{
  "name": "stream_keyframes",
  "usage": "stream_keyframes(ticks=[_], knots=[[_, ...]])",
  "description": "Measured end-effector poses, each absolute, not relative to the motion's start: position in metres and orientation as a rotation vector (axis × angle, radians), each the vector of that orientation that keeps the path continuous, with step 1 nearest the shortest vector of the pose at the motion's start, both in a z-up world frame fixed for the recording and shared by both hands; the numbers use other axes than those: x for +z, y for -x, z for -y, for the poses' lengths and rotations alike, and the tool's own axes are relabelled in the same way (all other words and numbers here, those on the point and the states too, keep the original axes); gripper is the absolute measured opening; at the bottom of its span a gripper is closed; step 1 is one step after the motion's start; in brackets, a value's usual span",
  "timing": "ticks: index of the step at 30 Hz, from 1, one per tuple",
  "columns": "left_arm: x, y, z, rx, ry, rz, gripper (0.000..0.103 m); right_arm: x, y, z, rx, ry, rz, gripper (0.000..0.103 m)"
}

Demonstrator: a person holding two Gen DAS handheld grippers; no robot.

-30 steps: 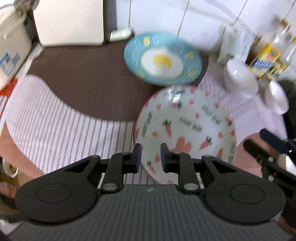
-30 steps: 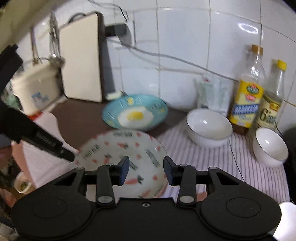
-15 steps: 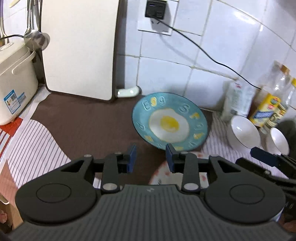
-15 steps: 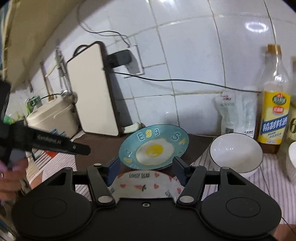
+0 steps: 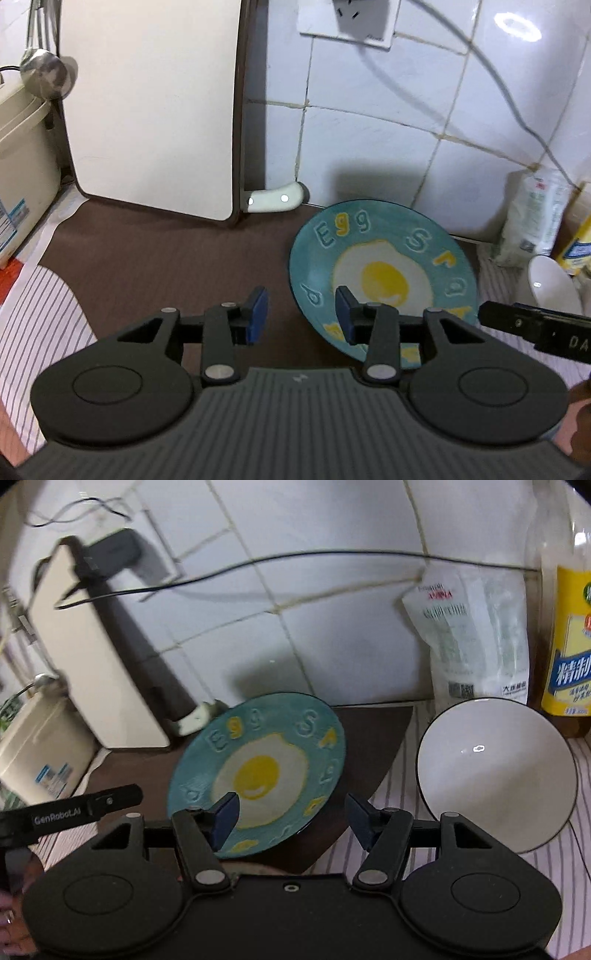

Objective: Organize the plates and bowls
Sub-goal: 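Move the left tool to the blue egg plate and grip its rim, then lift the blue egg plate with the left tool and lower it onto the stack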

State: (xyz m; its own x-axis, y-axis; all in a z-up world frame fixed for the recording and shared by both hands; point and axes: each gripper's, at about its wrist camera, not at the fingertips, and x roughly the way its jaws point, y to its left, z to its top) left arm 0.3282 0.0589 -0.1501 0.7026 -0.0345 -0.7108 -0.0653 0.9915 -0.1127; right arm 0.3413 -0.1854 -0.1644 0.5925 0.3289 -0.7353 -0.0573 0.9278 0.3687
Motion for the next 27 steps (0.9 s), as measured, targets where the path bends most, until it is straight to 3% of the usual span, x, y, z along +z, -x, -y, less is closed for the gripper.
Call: stream_keyframes(ticks=[14,23,27], knots=[[-0.201,-0.394,-0.082,-0.030,0.257,-0.926,0.040,-0.194,-0.373,0.160,0.131,-0.284,-0.991,0.066],[-0.214,-0.398,-0.088,-0.076,0.314,-0.920,0.029,-0.210,-0.381,0.162,0.102,-0.318,-1.002,0.065],[-0.214,-0.397,-0.086,-0.076,0.310,-0.914,0.027,-0.211,-0.384,0.161,0.096,-0.310,-0.984,0.056]])
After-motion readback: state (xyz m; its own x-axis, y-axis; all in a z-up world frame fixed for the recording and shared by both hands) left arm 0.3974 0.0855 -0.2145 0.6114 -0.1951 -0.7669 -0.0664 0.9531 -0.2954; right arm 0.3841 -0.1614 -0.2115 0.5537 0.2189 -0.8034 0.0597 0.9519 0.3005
